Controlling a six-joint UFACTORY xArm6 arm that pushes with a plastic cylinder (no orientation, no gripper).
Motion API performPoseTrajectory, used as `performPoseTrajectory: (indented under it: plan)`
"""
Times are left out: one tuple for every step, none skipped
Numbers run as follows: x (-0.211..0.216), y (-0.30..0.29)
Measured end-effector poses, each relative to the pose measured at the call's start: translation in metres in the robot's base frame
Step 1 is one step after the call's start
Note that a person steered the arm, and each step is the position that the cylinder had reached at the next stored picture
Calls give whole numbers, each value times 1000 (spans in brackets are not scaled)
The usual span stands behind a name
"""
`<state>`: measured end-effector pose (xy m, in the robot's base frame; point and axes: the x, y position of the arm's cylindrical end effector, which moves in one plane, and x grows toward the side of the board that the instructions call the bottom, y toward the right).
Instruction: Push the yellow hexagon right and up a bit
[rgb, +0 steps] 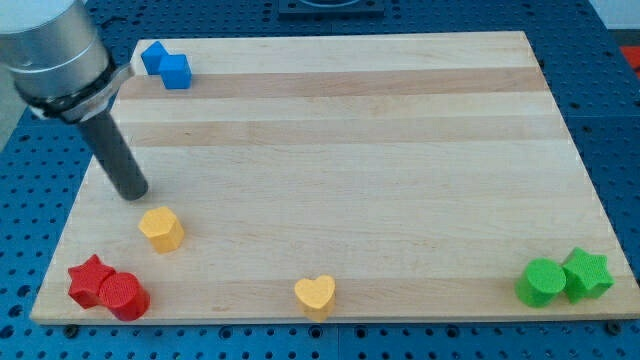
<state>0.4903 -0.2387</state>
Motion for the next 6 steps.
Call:
performPoseTrajectory:
  plan:
    - [28,-12]
    - [37,3]
    - [61,52]
    - [78,67]
    - [96,79]
    - [96,79]
